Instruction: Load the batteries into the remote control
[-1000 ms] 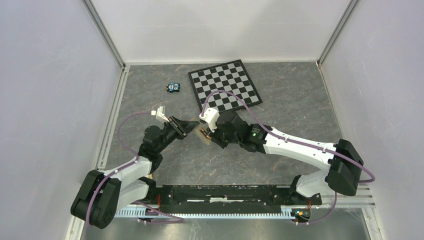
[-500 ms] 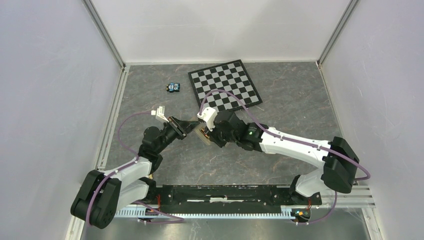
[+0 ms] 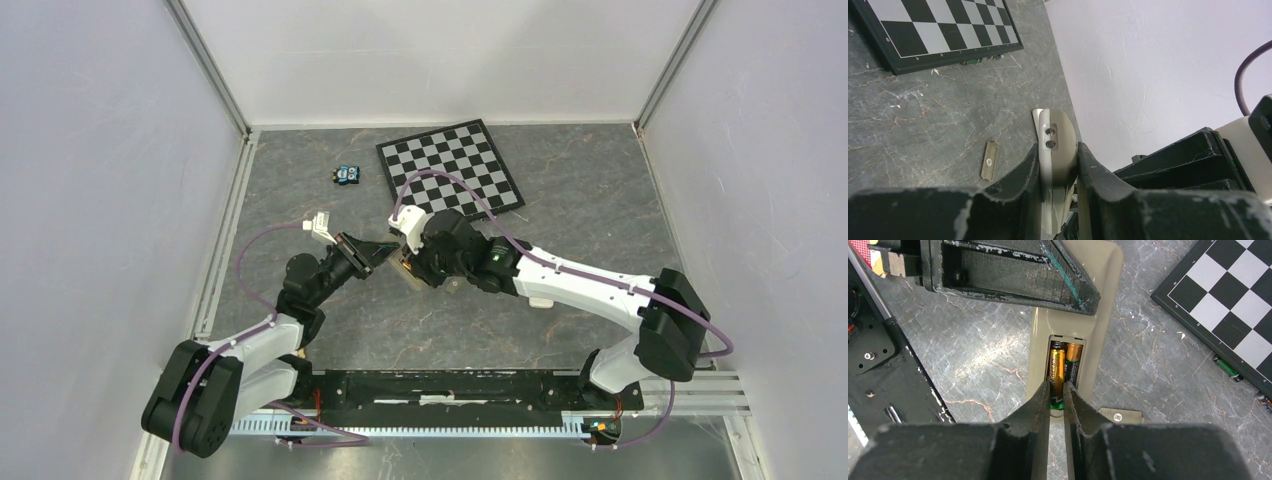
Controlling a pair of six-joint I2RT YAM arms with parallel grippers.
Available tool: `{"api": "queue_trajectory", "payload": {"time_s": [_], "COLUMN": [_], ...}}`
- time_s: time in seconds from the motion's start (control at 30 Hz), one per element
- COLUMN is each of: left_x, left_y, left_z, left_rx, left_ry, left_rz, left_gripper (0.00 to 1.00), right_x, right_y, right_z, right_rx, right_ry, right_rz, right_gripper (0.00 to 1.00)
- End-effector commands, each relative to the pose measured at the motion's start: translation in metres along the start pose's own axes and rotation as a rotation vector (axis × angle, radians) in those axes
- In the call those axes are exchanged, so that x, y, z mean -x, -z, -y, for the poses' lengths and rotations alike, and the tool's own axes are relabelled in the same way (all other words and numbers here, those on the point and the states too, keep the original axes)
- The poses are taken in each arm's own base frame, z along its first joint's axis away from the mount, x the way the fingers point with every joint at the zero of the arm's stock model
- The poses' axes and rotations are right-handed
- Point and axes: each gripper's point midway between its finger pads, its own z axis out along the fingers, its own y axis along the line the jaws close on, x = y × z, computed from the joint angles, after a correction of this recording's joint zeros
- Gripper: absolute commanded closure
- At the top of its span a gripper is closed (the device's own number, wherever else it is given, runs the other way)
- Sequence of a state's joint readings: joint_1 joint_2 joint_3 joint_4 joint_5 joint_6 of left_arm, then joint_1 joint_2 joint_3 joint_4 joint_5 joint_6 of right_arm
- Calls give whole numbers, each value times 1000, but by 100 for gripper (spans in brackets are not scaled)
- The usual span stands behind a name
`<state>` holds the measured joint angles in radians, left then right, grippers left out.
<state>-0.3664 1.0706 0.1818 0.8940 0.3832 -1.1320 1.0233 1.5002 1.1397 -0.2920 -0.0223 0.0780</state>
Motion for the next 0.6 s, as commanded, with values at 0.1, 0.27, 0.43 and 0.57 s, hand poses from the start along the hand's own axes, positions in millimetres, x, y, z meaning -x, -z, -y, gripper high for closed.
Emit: {"api": "queue_trajectory", "payload": {"time_s": [0.1,0.27,0.43,0.57], "left_x": [8,12,15,16], "left_y": [3,2,1,1], "left_z": [40,40,40,39], "left_rx": [-141,-127,-114,-98], "left_ry": [50,86,114,124], "left_rz": [19,32,39,44], "left_gripper": [98,98,98,98], "right_x": [17,25,35,43], "right_y": [0,7,15,21], "right_z": [-8,-9,-8,-4], "right_rx": [45,47,55,52], "right_ry": [-19,-23,-55,-83], "right_rz": [5,26,61,97], "right_gripper": [71,62,57,53]}}
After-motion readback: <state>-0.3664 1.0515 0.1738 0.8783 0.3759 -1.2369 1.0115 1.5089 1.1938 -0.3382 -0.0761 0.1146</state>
